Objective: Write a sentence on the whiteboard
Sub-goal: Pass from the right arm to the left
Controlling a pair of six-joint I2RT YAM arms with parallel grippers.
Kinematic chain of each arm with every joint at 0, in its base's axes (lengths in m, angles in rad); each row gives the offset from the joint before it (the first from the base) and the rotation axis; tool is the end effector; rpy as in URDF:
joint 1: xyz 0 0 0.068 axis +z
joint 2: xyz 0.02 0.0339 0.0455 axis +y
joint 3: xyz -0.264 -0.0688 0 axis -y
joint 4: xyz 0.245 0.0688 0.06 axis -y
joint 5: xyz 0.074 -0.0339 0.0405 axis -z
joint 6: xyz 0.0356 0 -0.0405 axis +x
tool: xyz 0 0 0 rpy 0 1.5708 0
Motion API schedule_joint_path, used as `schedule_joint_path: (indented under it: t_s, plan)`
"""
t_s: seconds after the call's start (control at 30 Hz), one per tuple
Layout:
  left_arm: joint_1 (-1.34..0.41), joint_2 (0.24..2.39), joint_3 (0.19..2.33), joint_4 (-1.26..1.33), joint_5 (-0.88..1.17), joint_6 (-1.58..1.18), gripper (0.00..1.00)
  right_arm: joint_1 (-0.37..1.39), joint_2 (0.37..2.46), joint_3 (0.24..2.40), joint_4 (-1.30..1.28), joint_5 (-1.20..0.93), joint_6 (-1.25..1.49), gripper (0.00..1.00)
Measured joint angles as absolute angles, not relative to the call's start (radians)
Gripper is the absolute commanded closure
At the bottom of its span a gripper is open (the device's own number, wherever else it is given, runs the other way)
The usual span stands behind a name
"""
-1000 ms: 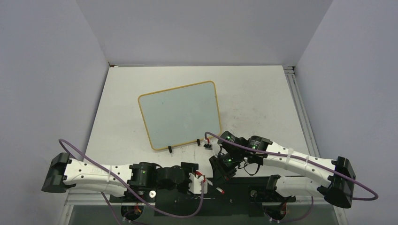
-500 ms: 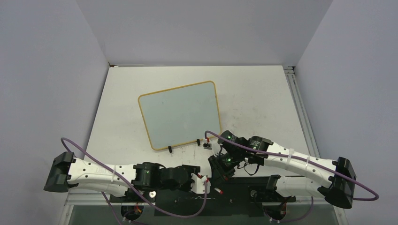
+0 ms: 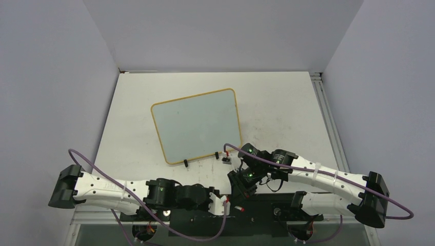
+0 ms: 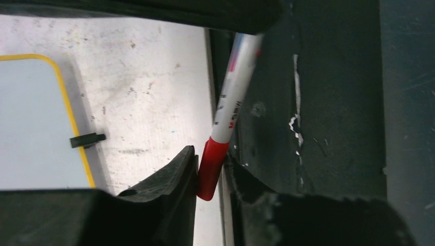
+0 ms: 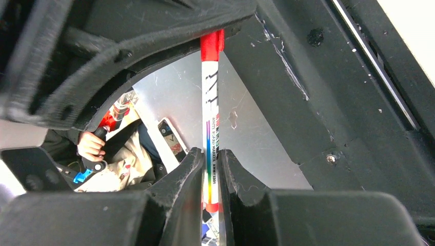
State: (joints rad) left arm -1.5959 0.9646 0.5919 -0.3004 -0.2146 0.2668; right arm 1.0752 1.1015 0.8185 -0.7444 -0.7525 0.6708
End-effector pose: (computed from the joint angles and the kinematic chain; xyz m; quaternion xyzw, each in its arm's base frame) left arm 0.0024 -0.2048 0.2293 0.6911 0.5718 -0.1901 0.3991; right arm 0.0758 0.1913 0.2526 0.2765 -0.8579 -0.4187 0.1109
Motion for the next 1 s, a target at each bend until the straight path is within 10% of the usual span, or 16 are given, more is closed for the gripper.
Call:
schedule_joint_path:
  t_s: [0.1, 0.37, 0.57, 1.0]
  plan:
    - [-1.612, 0.969, 0.592, -0.333, -0.192, 0.27, 0.99, 1.073, 1.102, 0.818, -0.743, -0.75, 0.67, 0.92]
    - [-1.599, 0.975, 0.601, -0.349, -0.209, 0.228, 1.0, 1.052, 1.065, 0.822, -0.735, -0.667, 0.671, 0.32]
    - [-1.519, 0.974, 0.625, -0.349, -0.206, 0.209, 1.0, 0.952, 0.918, 0.826, -0.732, -0.584, 0.668, 0.13]
    - [-1.38, 0.975, 0.662, -0.367, -0.046, 0.19, 1.0, 0.919, 0.712, 0.701, -0.619, -0.456, 0.675, 0.14]
